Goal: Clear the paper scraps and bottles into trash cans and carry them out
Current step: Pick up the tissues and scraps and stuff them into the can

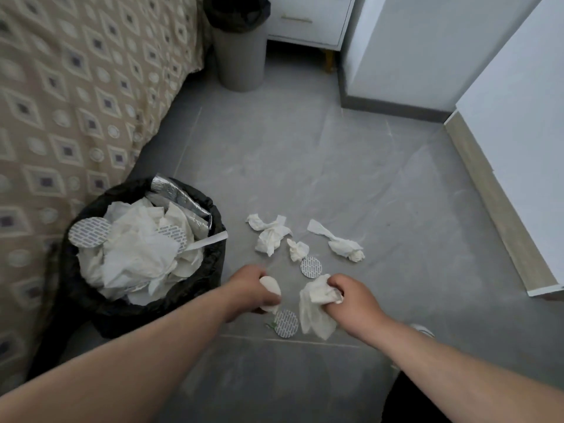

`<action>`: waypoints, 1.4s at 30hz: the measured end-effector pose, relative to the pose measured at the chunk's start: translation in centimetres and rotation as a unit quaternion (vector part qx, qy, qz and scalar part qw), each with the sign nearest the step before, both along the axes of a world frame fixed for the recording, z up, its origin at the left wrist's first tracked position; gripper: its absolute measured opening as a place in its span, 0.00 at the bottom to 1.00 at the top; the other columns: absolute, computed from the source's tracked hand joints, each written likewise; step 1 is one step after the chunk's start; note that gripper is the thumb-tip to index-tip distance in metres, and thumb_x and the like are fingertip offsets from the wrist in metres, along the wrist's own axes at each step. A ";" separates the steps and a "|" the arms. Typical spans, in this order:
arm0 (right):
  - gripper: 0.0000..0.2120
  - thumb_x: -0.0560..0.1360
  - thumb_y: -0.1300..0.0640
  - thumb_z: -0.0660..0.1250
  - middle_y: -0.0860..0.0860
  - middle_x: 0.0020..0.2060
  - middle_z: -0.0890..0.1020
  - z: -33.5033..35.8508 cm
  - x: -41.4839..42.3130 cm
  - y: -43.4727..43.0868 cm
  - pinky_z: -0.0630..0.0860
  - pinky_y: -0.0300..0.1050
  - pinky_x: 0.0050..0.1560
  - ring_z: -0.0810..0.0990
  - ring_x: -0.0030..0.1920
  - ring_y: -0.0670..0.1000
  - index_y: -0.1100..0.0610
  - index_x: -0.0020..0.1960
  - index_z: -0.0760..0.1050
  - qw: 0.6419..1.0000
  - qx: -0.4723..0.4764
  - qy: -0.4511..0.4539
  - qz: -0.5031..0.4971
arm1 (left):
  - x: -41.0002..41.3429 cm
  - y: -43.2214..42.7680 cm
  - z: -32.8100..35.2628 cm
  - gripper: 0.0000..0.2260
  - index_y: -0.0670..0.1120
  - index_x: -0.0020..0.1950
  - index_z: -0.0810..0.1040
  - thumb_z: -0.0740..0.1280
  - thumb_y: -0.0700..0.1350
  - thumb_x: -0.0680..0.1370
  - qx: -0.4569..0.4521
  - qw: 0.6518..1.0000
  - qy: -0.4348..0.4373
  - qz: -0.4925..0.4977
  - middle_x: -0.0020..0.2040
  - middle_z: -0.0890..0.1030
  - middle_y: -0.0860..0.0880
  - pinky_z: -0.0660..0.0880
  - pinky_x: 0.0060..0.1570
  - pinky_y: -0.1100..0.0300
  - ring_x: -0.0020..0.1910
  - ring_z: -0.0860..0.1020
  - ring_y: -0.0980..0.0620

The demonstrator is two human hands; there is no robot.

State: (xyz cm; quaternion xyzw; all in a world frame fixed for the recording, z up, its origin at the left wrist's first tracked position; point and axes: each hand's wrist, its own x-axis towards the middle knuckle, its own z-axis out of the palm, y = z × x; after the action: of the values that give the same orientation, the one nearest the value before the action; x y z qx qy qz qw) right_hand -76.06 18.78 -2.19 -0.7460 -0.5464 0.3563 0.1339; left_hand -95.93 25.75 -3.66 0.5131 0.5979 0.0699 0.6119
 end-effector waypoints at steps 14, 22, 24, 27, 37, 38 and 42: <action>0.07 0.68 0.63 0.71 0.48 0.37 0.82 12.9 -7.1 6.1 0.72 0.35 0.38 0.76 0.36 0.44 0.56 0.45 0.77 0.988 0.114 0.107 0.021 | -13.1 6.8 16.6 0.10 0.42 0.45 0.75 0.74 0.35 0.69 0.138 0.983 -0.077 0.092 0.45 0.78 0.41 0.78 0.33 0.59 0.41 0.80 0.47; 0.11 0.68 0.67 0.70 0.49 0.40 0.85 11.8 -10.9 9.4 0.76 0.39 0.41 0.81 0.40 0.46 0.53 0.45 0.79 0.978 0.093 0.187 -0.008 | -20.3 6.4 6.3 0.11 0.46 0.41 0.74 0.76 0.39 0.67 0.211 0.960 0.066 0.172 0.41 0.79 0.46 0.75 0.34 0.61 0.39 0.77 0.49; 0.11 0.69 0.67 0.71 0.50 0.41 0.85 11.5 -11.2 9.7 0.77 0.45 0.43 0.83 0.43 0.49 0.53 0.46 0.79 0.979 0.084 0.186 -0.017 | -20.7 6.5 4.5 0.13 0.49 0.40 0.72 0.76 0.42 0.66 0.247 0.950 0.136 0.138 0.39 0.76 0.52 0.67 0.33 0.68 0.41 0.76 0.50; 0.11 0.69 0.65 0.71 0.49 0.41 0.85 11.1 -11.5 10.0 0.77 0.45 0.40 0.84 0.43 0.50 0.52 0.48 0.79 0.982 0.067 0.177 -0.021 | -20.7 6.2 3.0 0.19 0.50 0.53 0.72 0.75 0.48 0.66 0.280 0.938 0.196 0.060 0.50 0.75 0.52 0.68 0.46 0.64 0.53 0.74 0.49; 0.10 0.69 0.67 0.70 0.52 0.42 0.85 13.8 -14.8 10.3 0.79 0.45 0.44 0.84 0.44 0.52 0.55 0.46 0.79 0.980 0.066 0.184 0.030 | -25.2 3.2 1.8 0.46 0.48 0.74 0.59 0.56 0.76 0.65 0.393 0.866 0.305 -0.051 0.75 0.60 0.42 0.50 0.70 0.52 0.74 0.57 0.43; 0.10 0.69 0.67 0.71 0.51 0.42 0.85 14.2 -15.8 10.4 0.79 0.42 0.43 0.84 0.43 0.50 0.55 0.47 0.79 0.977 0.065 0.200 0.045 | -25.6 3.0 1.7 0.46 0.46 0.74 0.59 0.53 0.76 0.67 0.379 0.873 0.303 -0.053 0.75 0.62 0.41 0.48 0.71 0.54 0.74 0.57 0.43; 0.12 0.69 0.66 0.72 0.49 0.43 0.85 13.7 -21.1 12.5 0.79 0.41 0.47 0.83 0.43 0.45 0.52 0.47 0.79 0.967 0.043 0.221 0.119 | -26.2 2.7 0.9 0.47 0.42 0.75 0.57 0.46 0.76 0.69 0.376 0.884 0.271 -0.056 0.75 0.60 0.41 0.42 0.69 0.64 0.73 0.51 0.49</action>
State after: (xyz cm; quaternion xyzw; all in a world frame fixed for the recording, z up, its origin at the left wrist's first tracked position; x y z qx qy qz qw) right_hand -97.19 31.26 11.53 -0.5717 -0.6027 0.5024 0.2398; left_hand -122.10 28.46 -2.80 0.7364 0.6394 0.1136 0.1897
